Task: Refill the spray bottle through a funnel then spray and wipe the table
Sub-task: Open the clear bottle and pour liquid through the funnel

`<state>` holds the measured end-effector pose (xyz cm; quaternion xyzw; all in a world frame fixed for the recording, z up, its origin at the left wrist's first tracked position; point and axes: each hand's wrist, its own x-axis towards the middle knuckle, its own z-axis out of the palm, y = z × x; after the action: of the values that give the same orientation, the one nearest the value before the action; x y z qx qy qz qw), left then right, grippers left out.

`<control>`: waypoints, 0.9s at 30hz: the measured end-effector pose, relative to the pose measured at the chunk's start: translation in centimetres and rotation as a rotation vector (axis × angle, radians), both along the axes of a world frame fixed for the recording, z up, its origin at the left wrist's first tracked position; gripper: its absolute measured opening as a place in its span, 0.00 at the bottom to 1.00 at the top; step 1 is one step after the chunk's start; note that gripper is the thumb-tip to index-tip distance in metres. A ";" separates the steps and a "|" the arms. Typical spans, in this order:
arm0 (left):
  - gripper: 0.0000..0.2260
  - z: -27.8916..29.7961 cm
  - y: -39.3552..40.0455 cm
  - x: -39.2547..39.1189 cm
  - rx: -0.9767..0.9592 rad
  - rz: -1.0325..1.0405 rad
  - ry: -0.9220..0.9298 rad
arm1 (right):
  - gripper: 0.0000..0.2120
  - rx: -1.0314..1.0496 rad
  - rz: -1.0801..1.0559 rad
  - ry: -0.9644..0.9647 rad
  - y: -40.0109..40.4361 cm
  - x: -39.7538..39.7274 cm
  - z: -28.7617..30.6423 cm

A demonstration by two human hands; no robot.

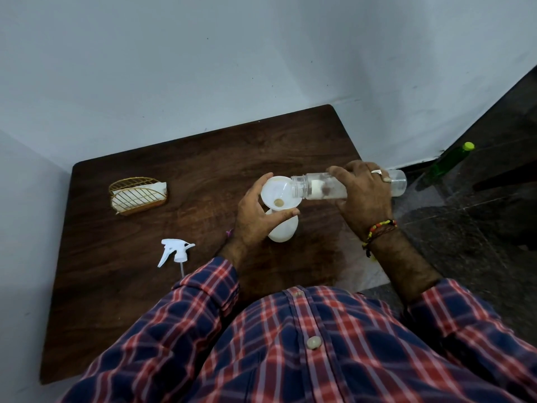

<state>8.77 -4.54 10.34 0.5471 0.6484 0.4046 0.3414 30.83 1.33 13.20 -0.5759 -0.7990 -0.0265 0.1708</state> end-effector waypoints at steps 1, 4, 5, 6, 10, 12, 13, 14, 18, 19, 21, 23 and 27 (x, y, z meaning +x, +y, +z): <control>0.42 0.0 0.0 0.0 0.001 0.000 0.000 | 0.29 0.002 0.001 -0.002 0.0 0.0 0.0; 0.42 0.0 0.1 0.0 -0.004 0.002 -0.001 | 0.29 0.022 0.000 -0.013 0.1 -0.1 0.0; 0.42 0.0 0.1 0.0 -0.006 0.002 -0.001 | 0.29 0.030 0.000 -0.014 0.1 -0.1 0.0; 0.42 0.0 0.1 -0.1 -0.006 0.003 -0.003 | 0.29 0.037 0.001 -0.015 0.1 -0.1 0.0; 0.42 0.1 0.0 -0.1 -0.003 -0.004 -0.008 | 0.30 0.044 0.004 -0.018 0.1 -0.2 0.0; 0.41 0.1 -0.1 0.0 -0.008 -0.006 -0.012 | 0.30 0.044 0.004 -0.019 0.1 -0.2 0.0; 0.41 0.2 -0.1 0.0 -0.007 -0.006 -0.015 | 0.30 0.042 0.004 -0.020 0.1 -0.2 0.1; 0.41 0.2 -0.1 0.0 -0.008 -0.005 -0.017 | 0.29 0.041 0.004 -0.022 0.1 -0.2 0.1; 0.41 0.3 -0.1 0.0 -0.011 -0.004 -0.015 | 0.28 0.044 0.006 -0.028 0.1 -0.3 0.1; 0.41 0.3 -0.2 0.0 -0.009 -0.002 -0.016 | 0.28 0.055 0.006 -0.026 0.1 -0.3 0.1; 0.41 0.2 -0.2 0.1 -0.004 0.002 -0.021 | 0.26 0.079 0.005 -0.020 0.1 -0.3 0.0; 0.42 0.1 -0.3 0.0 -0.010 0.006 -0.024 | 0.26 0.083 0.007 -0.021 0.1 -0.3 0.0; 0.42 0.0 -0.3 0.0 -0.005 0.011 -0.029 | 0.28 0.071 0.008 -0.029 0.0 -0.3 0.0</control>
<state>8.80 -4.80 10.36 0.5367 0.6474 0.4126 0.3501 30.49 1.36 13.20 -0.5658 -0.8023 -0.0624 0.1798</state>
